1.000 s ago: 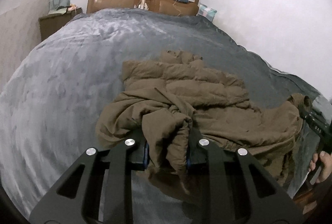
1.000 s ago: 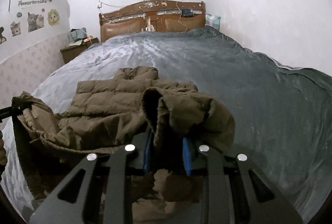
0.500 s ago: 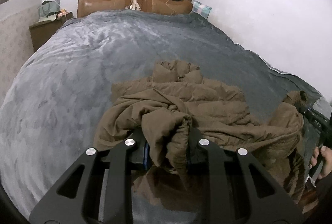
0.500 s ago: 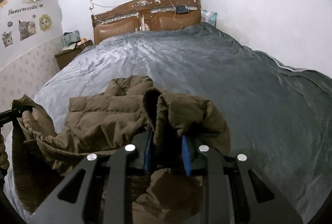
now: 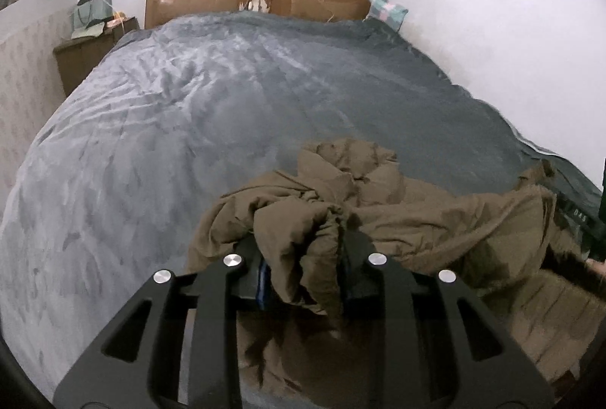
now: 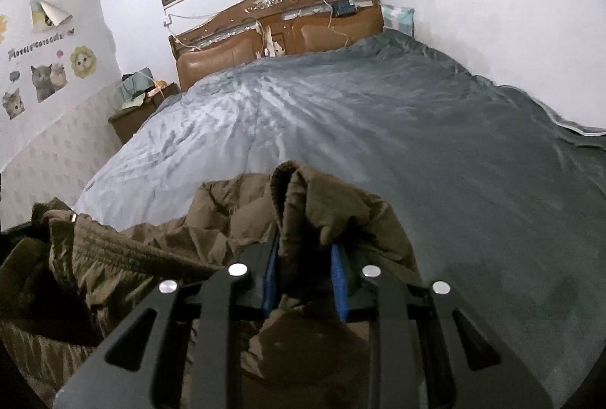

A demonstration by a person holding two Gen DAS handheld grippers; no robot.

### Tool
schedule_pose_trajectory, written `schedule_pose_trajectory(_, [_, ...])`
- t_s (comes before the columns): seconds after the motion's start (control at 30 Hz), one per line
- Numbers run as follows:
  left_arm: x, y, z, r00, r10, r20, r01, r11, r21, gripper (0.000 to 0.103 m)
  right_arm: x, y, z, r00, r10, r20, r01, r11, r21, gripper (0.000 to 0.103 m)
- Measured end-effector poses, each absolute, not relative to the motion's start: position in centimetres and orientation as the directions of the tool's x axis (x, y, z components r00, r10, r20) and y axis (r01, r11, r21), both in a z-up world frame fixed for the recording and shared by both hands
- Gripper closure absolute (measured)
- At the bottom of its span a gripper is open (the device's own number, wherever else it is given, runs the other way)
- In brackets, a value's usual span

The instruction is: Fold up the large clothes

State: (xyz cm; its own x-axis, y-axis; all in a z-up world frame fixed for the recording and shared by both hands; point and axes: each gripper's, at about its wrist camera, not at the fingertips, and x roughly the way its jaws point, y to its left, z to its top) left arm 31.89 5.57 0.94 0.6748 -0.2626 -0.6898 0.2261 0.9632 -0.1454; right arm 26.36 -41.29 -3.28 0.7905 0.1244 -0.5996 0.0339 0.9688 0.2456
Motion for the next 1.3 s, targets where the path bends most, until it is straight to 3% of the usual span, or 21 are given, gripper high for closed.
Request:
schedule_pose_trajectory(0.33, [41.5,4.9,-4.9,0.569,-0.22,-0.793,0.177,0.974,-0.143,0.071,36.9,-41.6,-8.7,0.689,0.161,-0.707,0.025,0.969,0.245,0.079])
schedule_pose_trajectory(0.53, [42.8,4.3,-8.1,0.538,-0.181,-0.823,0.155,0.981,-0.115,0.068,38.8,-41.3,-11.0,0.635,0.19,-0.748,0.027,0.963,0.267,0.075])
schedule_pose_trajectory(0.6, [42.8,4.7,-7.2,0.539,-0.191,-0.821,0.143,0.981,-0.134,0.053,38.5,-41.8,-10.5,0.64,0.239,-0.73,0.022,0.944,0.329,0.058])
schedule_pose_trajectory(0.67, [42.6,4.7,-6.1,0.557,-0.203,-0.805,0.146,0.978,-0.146,0.017,37.6,-42.3,-9.1,0.667,0.267,-0.696,0.012,0.93,0.368,0.029])
schedule_pose_trajectory(0.77, [42.2,4.6,-3.9,0.597,-0.202,-0.776,0.161,0.978,-0.13,0.003,36.5,-42.6,-7.4,0.694,0.273,-0.667,-0.004,0.927,0.376,0.025])
schedule_pose_trajectory(0.87, [41.4,4.6,-1.8,0.636,-0.158,-0.755,0.173,0.983,-0.06,0.003,35.2,-42.9,-5.3,0.72,0.276,-0.637,-0.034,0.931,0.364,0.016])
schedule_pose_trajectory(0.97, [40.3,5.5,-0.9,0.655,-0.124,-0.745,0.176,0.984,-0.008,0.003,34.5,-43.3,-4.3,0.741,0.208,-0.638,-0.022,0.958,0.286,0.014])
schedule_pose_trajectory(1.13, [39.3,6.9,-4.2,0.608,-0.079,-0.79,0.165,0.986,0.028,0.003,34.4,-44.8,-7.3,0.675,0.144,-0.723,0.02,0.977,0.213,0.014])
schedule_pose_trajectory(1.3, [39.5,7.3,-8.6,0.534,-0.101,-0.84,0.156,0.988,-0.019,0.003,35.4,-45.8,-11.9,0.602,0.178,-0.779,0.048,0.965,0.257,0.014])
